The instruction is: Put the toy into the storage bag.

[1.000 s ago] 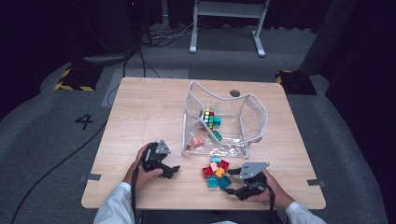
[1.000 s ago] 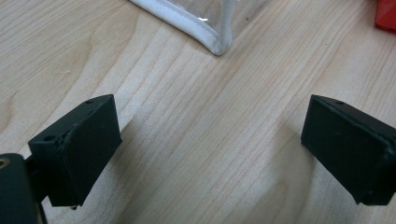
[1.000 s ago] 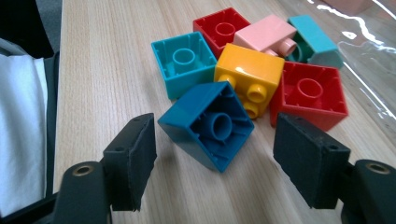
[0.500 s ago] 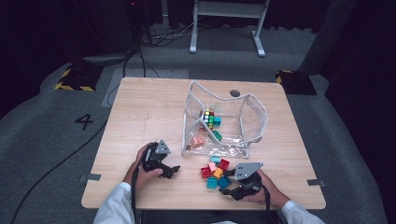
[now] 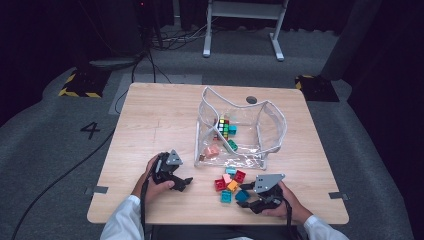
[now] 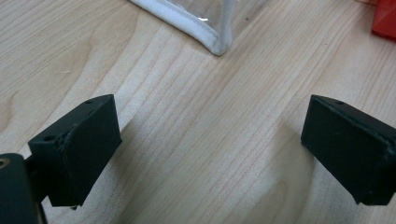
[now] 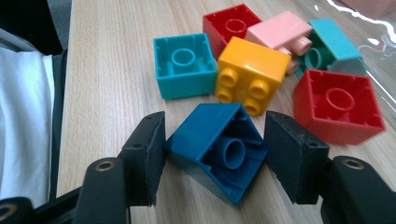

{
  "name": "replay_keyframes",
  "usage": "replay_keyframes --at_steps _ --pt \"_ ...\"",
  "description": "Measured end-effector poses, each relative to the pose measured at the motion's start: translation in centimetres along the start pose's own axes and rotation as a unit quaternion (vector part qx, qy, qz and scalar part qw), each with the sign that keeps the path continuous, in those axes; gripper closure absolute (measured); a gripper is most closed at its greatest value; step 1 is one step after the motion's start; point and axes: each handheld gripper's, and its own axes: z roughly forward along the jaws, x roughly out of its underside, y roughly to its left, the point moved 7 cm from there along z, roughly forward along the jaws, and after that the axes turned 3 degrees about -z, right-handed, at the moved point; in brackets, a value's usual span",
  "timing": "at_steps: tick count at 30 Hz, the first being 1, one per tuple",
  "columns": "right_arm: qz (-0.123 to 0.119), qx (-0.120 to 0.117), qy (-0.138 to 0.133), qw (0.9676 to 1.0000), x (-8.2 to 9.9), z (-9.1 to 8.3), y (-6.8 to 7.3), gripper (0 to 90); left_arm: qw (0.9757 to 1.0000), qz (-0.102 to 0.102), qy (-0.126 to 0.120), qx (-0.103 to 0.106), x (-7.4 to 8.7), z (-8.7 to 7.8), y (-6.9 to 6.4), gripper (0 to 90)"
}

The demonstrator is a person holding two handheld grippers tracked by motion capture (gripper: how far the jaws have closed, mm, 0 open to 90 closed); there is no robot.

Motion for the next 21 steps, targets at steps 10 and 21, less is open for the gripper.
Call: replay_keyframes --at_steps 10,21 --pt "0.017 0.026 -0.004 0.9995 0.6 -1.6 -1.1 40.6 1.0000 0.000 0.001 -0.001 0.0 0.0 0.0 4.7" --pt "0.019 0.043 -0.008 0.9988 1.0 -3.0 -1.8 40.6 1.0000 0.000 0.000 -0.001 0.0 0.0 0.0 4.7"
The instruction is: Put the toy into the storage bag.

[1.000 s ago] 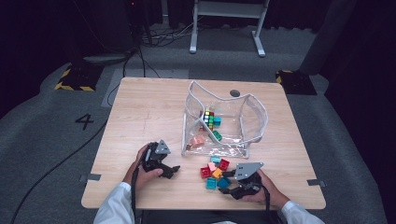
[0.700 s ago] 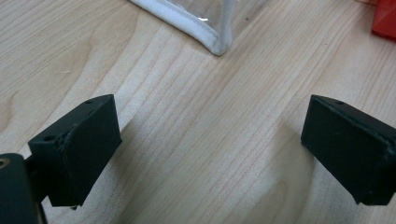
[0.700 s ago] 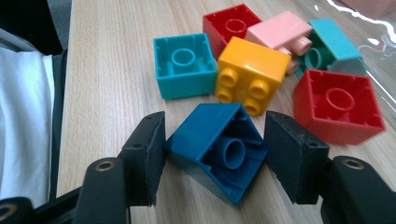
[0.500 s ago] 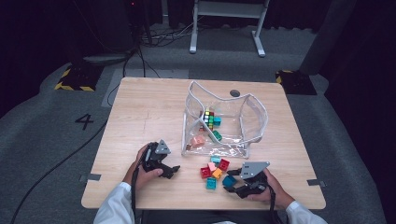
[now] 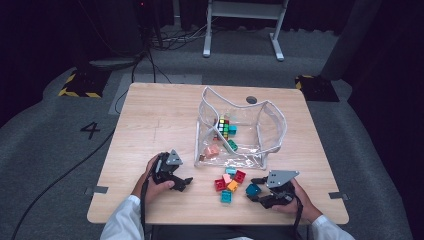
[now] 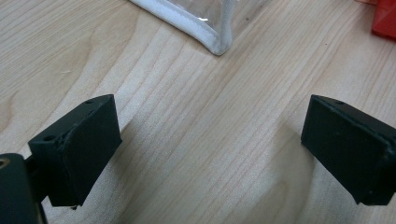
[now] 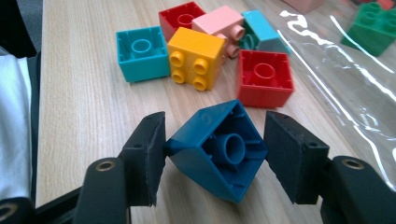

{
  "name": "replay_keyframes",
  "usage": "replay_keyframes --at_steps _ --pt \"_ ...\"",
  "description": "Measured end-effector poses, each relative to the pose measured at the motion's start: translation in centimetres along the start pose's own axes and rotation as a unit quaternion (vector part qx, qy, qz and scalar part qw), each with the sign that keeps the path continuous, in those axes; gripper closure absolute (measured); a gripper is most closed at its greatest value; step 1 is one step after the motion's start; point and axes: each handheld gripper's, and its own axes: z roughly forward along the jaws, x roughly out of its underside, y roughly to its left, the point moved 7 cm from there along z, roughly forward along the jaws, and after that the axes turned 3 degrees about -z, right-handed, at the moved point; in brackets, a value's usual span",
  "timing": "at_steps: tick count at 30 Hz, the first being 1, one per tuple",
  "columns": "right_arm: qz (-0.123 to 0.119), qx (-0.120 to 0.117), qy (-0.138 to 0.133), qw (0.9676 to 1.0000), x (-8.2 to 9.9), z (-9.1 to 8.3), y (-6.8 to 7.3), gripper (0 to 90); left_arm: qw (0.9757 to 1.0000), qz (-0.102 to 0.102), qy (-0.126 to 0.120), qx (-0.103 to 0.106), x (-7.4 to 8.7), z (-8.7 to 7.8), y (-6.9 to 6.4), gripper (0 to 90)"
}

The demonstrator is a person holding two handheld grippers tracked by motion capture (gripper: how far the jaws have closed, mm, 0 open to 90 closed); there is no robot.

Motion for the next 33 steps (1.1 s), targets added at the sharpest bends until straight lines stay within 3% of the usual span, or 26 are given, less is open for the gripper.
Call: replay_keyframes --at_steps 8,18,24,33 --pt "0.018 0.025 -0.011 0.9995 0.4 -1.7 -1.1 40.6 1.0000 0.000 -0.001 0.001 0.0 0.0 0.0 4.7" --pt "0.034 0.066 -0.031 0.9967 0.8 -5.1 -3.2 40.6 1.0000 0.000 0.000 0.000 0.0 0.0 0.0 4.7" --pt "0.048 0.098 -0.048 0.9929 0.8 -7.7 -4.7 40.6 1.0000 0.000 0.000 0.001 0.0 0.0 0.0 4.7" --pt "0.071 0.150 -0.065 0.9840 0.3 -11.0 -9.0 40.6 1.0000 -0.001 0.001 0.000 0.0 0.0 0.0 4.7"
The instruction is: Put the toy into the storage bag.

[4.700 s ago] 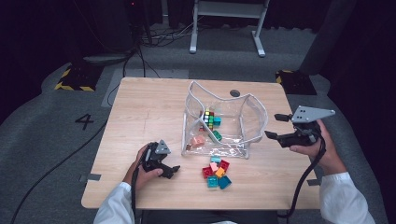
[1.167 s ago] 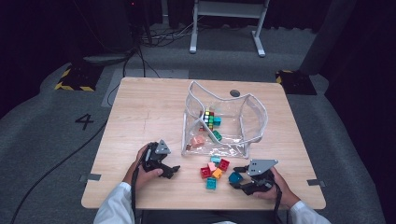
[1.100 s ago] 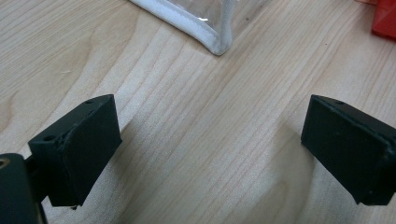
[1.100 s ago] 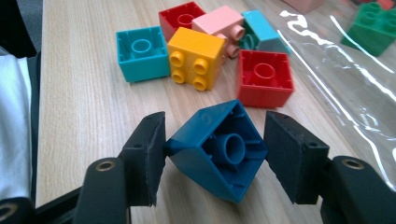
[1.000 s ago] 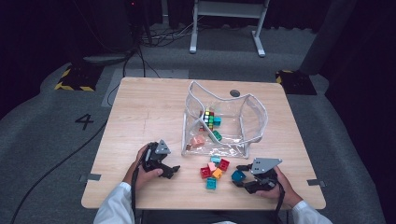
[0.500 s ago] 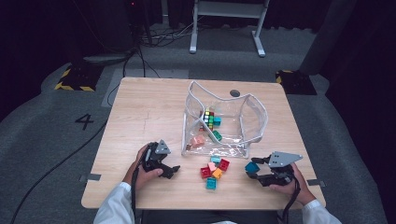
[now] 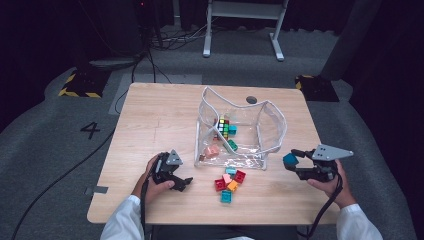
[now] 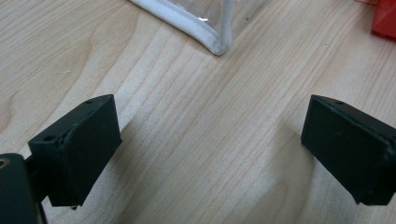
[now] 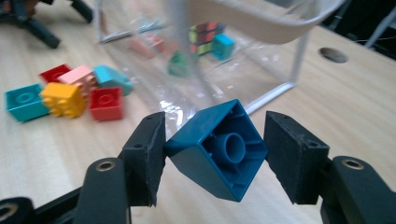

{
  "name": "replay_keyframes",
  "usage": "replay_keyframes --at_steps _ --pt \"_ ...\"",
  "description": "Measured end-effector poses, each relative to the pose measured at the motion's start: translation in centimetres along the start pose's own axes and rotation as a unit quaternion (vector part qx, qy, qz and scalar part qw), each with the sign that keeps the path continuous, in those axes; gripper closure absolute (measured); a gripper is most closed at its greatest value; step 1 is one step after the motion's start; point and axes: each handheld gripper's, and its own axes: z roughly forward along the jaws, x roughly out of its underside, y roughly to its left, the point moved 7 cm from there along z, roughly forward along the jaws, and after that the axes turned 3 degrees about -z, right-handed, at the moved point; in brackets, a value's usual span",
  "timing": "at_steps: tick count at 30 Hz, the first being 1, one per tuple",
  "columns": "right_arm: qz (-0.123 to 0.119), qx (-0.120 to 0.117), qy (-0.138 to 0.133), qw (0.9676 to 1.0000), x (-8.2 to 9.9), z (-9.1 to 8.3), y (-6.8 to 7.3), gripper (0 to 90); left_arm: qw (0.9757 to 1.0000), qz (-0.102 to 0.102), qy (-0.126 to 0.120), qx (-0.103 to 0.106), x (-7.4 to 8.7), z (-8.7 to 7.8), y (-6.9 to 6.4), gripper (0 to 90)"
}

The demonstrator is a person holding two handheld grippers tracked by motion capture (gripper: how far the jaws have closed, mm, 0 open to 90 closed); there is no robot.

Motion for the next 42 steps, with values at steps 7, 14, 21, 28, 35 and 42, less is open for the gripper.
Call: replay_keyframes --at_steps 7,14,21,28,35,42 --pt "0.001 0.030 -0.009 0.9995 -2.0 -0.6 -2.9 40.6 1.0000 0.000 0.000 0.000 0.0 0.0 0.0 4.7" --pt "0.010 0.053 -0.029 0.9982 -4.8 -1.3 -5.8 40.7 1.0000 0.000 0.000 0.000 0.0 0.0 0.0 4.7" --pt "0.011 0.067 -0.037 0.9970 -7.3 -1.4 -7.9 40.7 1.0000 0.002 -0.001 -0.001 0.0 0.0 0.0 4.7" --pt "0.007 0.076 -0.043 0.9961 -10.1 -1.1 -9.4 40.7 1.0000 0.001 -0.001 0.000 0.0 0.0 0.0 4.7" --pt "0.003 0.073 -0.040 0.9966 -12.4 0.1 -10.1 40.7 1.0000 0.002 -0.002 -0.001 0.0 0.0 0.0 4.7" --pt "0.002 0.049 -0.051 0.9975 -14.5 1.7 -9.2 40.7 1.0000 0.001 -0.001 0.001 0.0 0.0 0.0 4.7"
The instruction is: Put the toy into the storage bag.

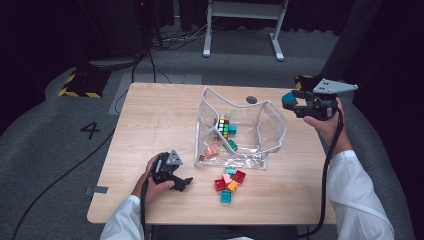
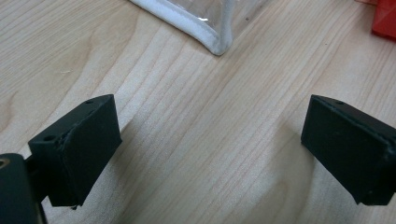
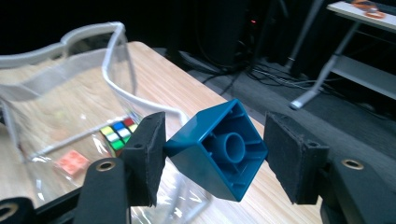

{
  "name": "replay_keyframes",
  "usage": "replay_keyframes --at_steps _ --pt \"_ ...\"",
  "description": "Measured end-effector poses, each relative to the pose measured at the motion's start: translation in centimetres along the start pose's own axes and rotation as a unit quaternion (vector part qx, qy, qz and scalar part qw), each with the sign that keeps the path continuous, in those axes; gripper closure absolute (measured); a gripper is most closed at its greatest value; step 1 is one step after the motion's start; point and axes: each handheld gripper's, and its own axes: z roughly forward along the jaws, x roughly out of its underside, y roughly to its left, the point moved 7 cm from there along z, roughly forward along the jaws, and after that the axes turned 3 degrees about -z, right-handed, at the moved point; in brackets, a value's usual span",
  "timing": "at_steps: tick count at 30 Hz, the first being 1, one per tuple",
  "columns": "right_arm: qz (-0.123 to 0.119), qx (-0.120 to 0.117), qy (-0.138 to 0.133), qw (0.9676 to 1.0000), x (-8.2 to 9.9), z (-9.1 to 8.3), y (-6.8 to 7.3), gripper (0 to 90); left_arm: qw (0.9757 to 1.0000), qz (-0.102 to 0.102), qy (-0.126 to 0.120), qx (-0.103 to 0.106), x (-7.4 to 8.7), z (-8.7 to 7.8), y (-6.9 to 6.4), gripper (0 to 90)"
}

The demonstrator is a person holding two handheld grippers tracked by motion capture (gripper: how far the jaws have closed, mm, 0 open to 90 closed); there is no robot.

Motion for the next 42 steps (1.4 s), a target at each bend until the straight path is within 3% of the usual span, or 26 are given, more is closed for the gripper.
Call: replay_keyframes --at_steps 7,9,13,14,18,27,34,42 --pt "-0.016 -0.038 0.000 0.9992 -1.3 2.0 2.9 40.7 1.0000 -0.001 0.001 0.000 0.0 0.0 0.0 4.7" --pt "-0.033 -0.050 0.006 0.9982 -1.4 2.5 3.8 40.7 1.0000 0.001 0.000 -0.002 0.0 0.0 0.0 4.7" --pt "-0.053 -0.076 0.020 0.9955 -1.5 3.4 5.6 40.7 1.0000 -0.001 0.000 0.000 0.0 0.0 0.0 4.7" --pt "-0.068 -0.084 0.022 0.9938 -1.6 3.7 5.9 40.7 1.0000 -0.001 0.000 0.000 0.0 0.0 0.0 4.7" --pt "-0.086 -0.105 0.040 0.9899 -1.6 4.6 7.1 40.8 1.0000 0.000 0.000 0.000 0.0 0.0 0.0 4.7" --pt "-0.142 -0.131 0.120 0.9737 -0.9 7.0 9.1 40.8 1.0000 -0.001 0.001 0.000 0.0 0.0 0.0 4.7" --pt "-0.159 -0.140 0.164 0.9634 -0.3 8.0 9.8 40.8 1.0000 -0.001 0.001 -0.001 0.0 0.0 0.0 4.7" --pt "-0.185 -0.120 0.228 0.9484 1.2 8.7 9.1 40.8 1.0000 -0.001 0.000 0.000 0.0 0.0 0.0 4.7"
